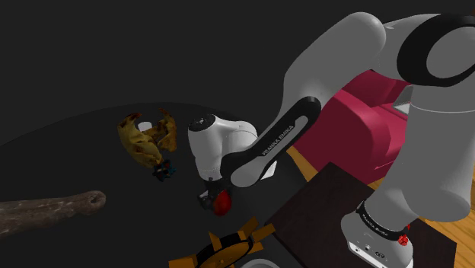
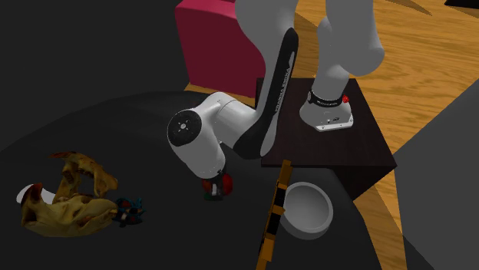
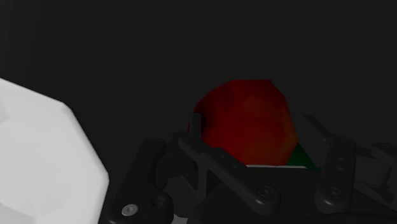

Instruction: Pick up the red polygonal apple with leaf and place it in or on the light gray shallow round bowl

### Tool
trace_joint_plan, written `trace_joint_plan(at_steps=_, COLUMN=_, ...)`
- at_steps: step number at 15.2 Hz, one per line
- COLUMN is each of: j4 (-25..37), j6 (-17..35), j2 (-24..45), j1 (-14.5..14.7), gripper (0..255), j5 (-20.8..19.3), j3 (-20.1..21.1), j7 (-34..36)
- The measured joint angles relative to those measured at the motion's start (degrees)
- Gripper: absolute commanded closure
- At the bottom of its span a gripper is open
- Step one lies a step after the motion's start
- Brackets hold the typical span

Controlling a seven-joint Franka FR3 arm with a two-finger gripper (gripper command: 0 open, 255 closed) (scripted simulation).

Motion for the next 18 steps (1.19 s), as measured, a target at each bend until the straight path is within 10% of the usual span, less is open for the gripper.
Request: trace_joint_plan(at_steps=18, j4=1.23, j6=-8.66, j2=-8.35, j1=-2.02, gripper=255, j5=5.39, j3=2.60, j7=-3.64)
